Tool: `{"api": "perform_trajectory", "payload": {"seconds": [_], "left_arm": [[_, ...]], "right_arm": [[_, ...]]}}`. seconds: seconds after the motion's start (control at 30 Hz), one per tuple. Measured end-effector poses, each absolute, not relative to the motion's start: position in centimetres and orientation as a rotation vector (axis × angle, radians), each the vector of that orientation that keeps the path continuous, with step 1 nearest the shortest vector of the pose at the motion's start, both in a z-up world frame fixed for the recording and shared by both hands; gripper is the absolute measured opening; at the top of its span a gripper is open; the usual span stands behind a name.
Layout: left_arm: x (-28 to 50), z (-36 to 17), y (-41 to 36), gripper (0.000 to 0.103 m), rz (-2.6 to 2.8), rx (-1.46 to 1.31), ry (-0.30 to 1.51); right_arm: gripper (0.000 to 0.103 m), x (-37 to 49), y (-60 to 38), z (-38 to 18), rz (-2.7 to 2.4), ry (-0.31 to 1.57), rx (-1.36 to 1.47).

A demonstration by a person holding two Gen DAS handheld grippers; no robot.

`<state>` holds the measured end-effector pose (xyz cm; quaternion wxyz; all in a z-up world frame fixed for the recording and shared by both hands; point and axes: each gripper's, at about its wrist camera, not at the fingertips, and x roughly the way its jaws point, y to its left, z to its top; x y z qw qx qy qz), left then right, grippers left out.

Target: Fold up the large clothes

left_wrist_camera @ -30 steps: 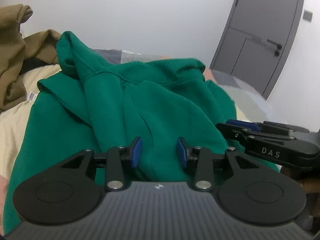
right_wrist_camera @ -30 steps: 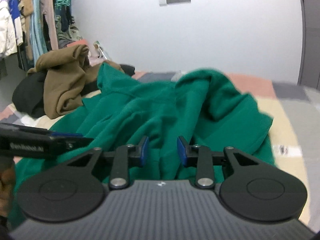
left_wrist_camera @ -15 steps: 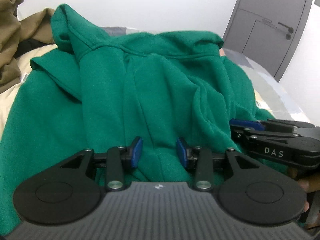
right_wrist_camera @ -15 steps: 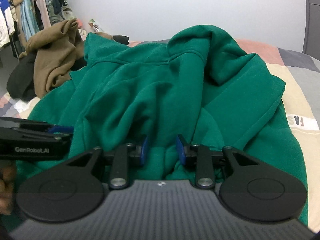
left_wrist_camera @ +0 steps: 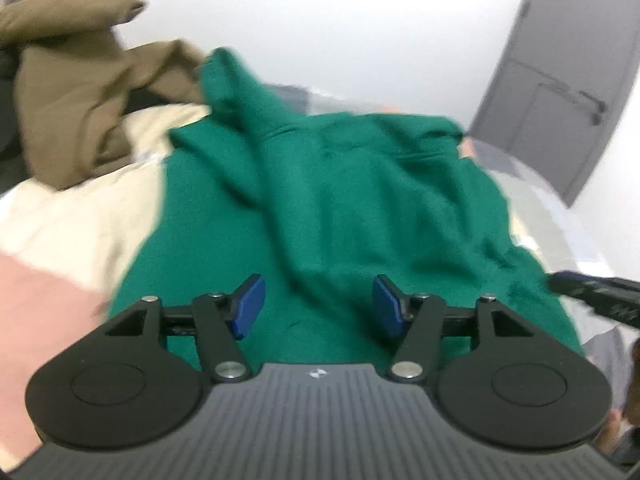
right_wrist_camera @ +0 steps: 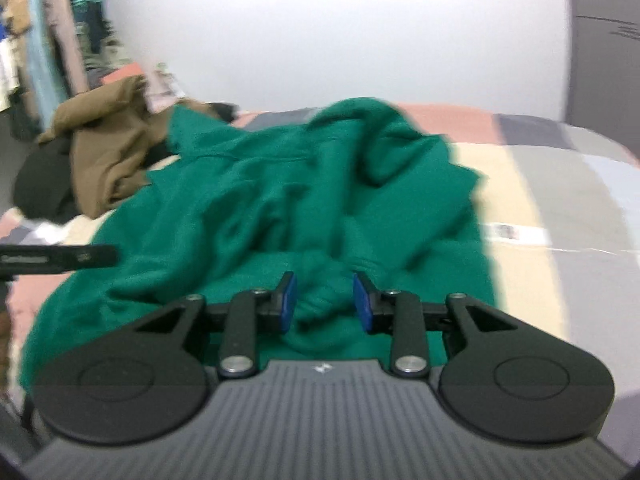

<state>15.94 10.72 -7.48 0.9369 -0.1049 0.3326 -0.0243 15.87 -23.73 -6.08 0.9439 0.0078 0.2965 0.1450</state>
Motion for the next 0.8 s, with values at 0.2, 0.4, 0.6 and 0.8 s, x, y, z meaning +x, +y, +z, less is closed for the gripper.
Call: {"api": "perform_trajectory", "payload": {"seconds": [0.2, 0.4, 0.6, 0.8], "left_arm": [[14.6, -7.7, 15.2, 0.074, 0.066, -0.306, 0.726], [14.2, -8.0, 19.6, 0.076, 0.164, -0.495, 0.737], [14.6, -10.8, 23.0, 0.077, 0.277, -0.650, 0.839], [14.0, -12.7, 24.1, 0.077, 0.192, -0.847, 0.876]], "right_arm": [[0.064, 15.2, -28.9, -6.8, 0.100, 0.699, 0.100], [0.083, 16.0, -34.6, -10.0, -0.036, 0.870, 0.392], [0.085, 16.8, -36.3, -13.6, 0.021, 1.022, 0.681], [0.085, 16.4, -35.7, -14.3, 0.181, 1.048, 0.830]]}}
